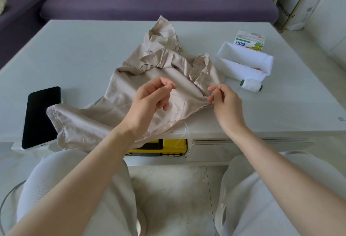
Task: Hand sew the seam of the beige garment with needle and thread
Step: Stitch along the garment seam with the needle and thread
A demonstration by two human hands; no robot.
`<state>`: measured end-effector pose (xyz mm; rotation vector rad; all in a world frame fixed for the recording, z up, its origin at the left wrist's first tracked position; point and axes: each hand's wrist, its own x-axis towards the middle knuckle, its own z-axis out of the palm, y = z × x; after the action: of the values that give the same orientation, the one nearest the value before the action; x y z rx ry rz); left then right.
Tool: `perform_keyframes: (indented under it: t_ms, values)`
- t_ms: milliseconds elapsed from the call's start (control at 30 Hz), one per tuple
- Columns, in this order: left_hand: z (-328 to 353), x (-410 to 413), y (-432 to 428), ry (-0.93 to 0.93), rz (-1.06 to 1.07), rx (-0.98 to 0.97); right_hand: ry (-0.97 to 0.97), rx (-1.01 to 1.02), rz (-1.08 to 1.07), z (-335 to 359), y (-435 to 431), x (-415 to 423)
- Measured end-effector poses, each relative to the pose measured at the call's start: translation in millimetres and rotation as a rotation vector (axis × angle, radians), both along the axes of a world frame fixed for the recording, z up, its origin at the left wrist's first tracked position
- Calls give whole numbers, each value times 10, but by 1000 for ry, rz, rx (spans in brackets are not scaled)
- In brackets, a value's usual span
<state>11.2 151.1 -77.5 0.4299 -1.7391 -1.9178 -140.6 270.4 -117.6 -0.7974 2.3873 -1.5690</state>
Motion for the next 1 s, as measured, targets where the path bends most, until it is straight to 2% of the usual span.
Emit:
perform_keyframes:
  t_ms: [133,233,300,333,467,633,800,900,1000]
  values:
    - [-63,-8,66,-83,-65,-134,-106,-129,188,81,-16,139]
    - [-127,-24,135,-165,-89,-241,-330,-195,397,160,-14,248]
    - [-159,-35,163,-190,-83,-278,-463,-177,489,207,-16,310]
    - [-166,-42,172,-198,-75,-297,-467,-140,514,222,-16,329]
    - [-175,-57,176,-208,-24,-344,-389,-27,513,200,-28,306]
    - [-123,-65,160,-183,3,-308,-196,4,370,178,-34,165]
    - [-52,-67,87,-75,-5,-100,35,99,117,31,-16,-5]
    - [-44,-64,12,19,11,21,115,218,64,-39,-20,-44]
    - [-49,-46,-47,64,18,59,140,264,76,-62,-28,-45]
